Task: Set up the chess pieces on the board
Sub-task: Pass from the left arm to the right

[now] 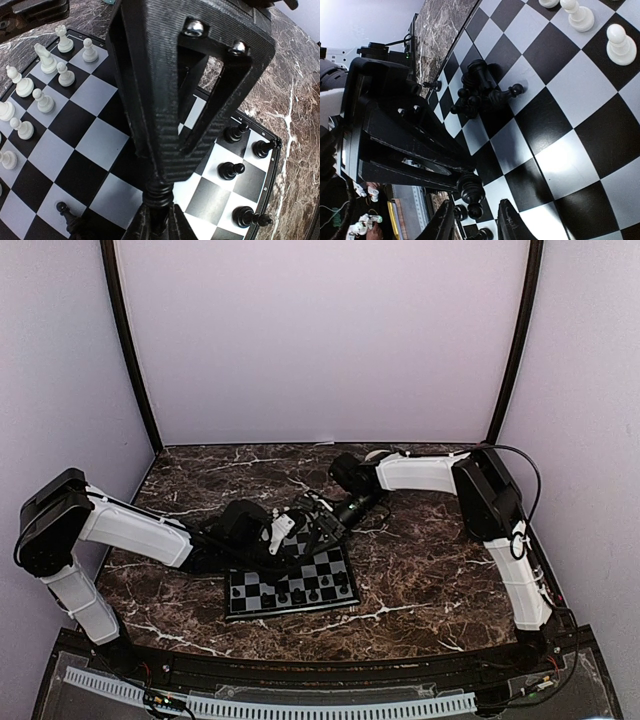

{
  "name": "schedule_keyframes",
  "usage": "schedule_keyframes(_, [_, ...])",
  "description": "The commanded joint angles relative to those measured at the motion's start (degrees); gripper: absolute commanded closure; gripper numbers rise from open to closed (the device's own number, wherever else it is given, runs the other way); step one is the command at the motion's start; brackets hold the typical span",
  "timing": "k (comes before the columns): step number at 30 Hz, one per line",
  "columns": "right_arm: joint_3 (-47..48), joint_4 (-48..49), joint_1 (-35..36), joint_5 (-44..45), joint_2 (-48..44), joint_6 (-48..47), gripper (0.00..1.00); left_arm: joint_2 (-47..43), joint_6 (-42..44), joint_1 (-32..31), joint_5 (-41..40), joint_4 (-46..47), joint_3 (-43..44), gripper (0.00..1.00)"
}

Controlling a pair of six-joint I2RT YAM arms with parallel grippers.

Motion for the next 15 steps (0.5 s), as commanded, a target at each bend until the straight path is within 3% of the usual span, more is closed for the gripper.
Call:
schedule_keyframes(1, [2.2, 0.6, 0.7, -2.9, 1.5, 0.3, 0.75, -1.4, 0.5, 0.3, 1.0, 1.1, -0.1, 0.85])
schedule_keyframes(8, [2.4, 0.4, 0.6, -1.6, 0.8, -0.7, 0.94, -0.9, 1.0, 0.3, 0.7, 0.8, 0.2, 0.84])
schedule_keyframes(15, [2.8, -0.6, -1.4, 4.3, -2.2, -3.7, 0.98, 0.0, 0.4, 0.7, 0.2, -0.1, 0.5, 0.83])
